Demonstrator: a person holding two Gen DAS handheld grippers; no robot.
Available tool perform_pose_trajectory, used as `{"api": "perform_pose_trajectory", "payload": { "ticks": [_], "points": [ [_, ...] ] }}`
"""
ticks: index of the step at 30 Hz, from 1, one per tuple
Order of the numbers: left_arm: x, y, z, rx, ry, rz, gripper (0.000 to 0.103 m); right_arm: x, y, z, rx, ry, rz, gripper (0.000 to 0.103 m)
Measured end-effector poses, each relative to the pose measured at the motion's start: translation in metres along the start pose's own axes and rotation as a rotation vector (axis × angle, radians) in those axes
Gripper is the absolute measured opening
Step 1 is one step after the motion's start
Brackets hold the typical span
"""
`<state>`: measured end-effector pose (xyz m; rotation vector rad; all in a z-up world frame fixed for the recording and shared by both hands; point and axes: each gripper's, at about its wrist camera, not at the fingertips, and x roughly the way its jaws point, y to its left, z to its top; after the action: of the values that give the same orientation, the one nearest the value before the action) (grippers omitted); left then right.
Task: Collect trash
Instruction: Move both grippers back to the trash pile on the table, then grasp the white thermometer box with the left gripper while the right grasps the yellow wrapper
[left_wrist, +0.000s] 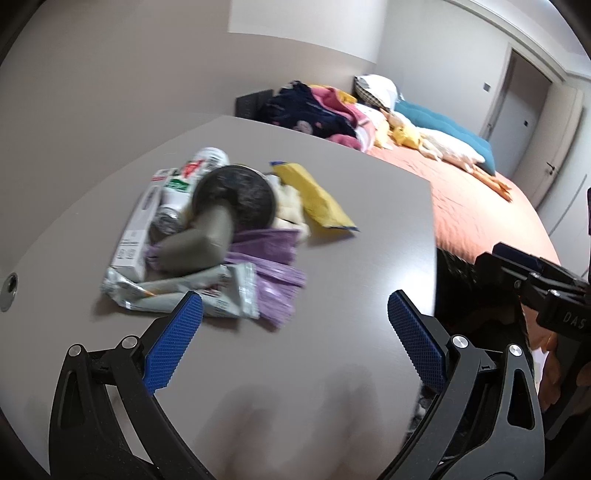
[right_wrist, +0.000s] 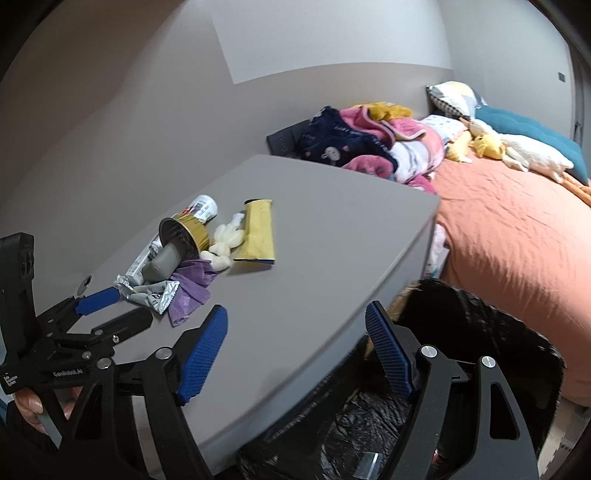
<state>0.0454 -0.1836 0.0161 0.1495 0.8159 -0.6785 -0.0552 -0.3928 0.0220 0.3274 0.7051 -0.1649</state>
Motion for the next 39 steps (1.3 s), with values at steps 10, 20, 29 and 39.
{"api": "perform_pose_trajectory", "payload": {
  "ticks": [10,20,29,39],
  "points": [
    [0.011,0.043,0.012,-0.042,0.004,0.060,0.068,0.048,0.018,0.026,-0.017,0.041,0.035,0.057],
    [0.024,0.095,0.029,-0.107,0.007,0.129,0.060,0.100,0.033,0.052,-0.035,0.084,0.049,0.052],
    [0.047,0.125,0.037,-0.135,0.036,0.160,0.060,0.133,0.043,0.063,-0.053,0.117,0.045,0.052],
    [0.072,0.141,0.036,-0.155,0.091,0.147,0.044,0.156,0.051,0.076,-0.080,0.132,0.016,0.052]
  ]
}}
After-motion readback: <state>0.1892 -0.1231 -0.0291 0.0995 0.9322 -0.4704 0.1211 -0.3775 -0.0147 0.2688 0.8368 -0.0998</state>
